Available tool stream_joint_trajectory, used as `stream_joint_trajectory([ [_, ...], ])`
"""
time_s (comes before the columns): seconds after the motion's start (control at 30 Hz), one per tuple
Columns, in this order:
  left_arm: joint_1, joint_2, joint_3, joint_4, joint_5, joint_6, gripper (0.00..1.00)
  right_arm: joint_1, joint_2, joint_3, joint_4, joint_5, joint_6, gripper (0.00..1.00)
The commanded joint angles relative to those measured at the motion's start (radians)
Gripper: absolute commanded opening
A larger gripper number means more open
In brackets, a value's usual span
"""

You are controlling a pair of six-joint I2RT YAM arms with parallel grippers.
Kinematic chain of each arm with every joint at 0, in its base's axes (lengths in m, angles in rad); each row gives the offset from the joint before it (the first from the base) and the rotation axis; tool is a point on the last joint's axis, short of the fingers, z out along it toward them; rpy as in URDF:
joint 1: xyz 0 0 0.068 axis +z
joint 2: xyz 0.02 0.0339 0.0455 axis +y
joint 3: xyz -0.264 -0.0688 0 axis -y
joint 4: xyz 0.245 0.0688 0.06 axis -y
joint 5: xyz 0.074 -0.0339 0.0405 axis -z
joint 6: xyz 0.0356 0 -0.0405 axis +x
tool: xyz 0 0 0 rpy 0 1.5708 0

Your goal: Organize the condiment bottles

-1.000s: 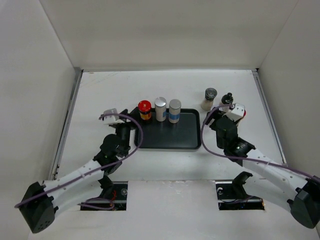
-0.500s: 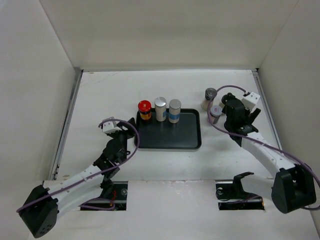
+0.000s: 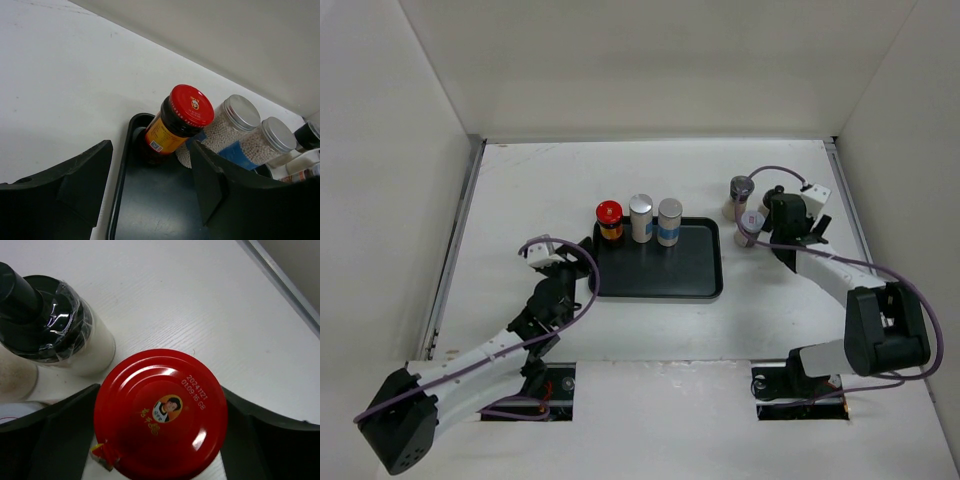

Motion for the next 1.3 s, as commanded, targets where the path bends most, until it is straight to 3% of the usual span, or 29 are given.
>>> stream_joint_trajectory([
  [0.0,-0.003,0.010,0.002,0.050,0.013,-0.013,0.61,-0.019,0.018,0.038,0.106,-0.036,0.012,0.83],
  [0.07,0.000,0.013,0.002,0.052,0.013,-0.015,0.61,-0.016,-0.017,0.017,0.121,-0.018,0.018,0.66],
  [0.17,0.006,0.021,0.002,0.053,0.013,-0.016,0.61,0.015,-0.109,-0.006,0.124,0.068,0.010,0.57],
  [0.4,0.008,0.021,0.002,0.058,0.013,-0.018,0.61,0.209,-0.368,0.012,0.114,0.252,-0.105,0.54],
  [0.53,0.014,0.015,-0.001,0.058,0.005,-0.016,0.61,0.337,-0.401,0.066,0.126,0.245,-0.145,0.54],
  [0.87,0.045,0.019,-0.010,0.058,0.011,-0.018,0.62,0.495,-0.076,0.214,0.259,0.021,-0.073,0.55],
  [1.27,0.052,0.030,-0.014,0.059,0.013,-0.018,0.62,0.487,0.182,0.262,0.336,-0.065,-0.021,0.57],
])
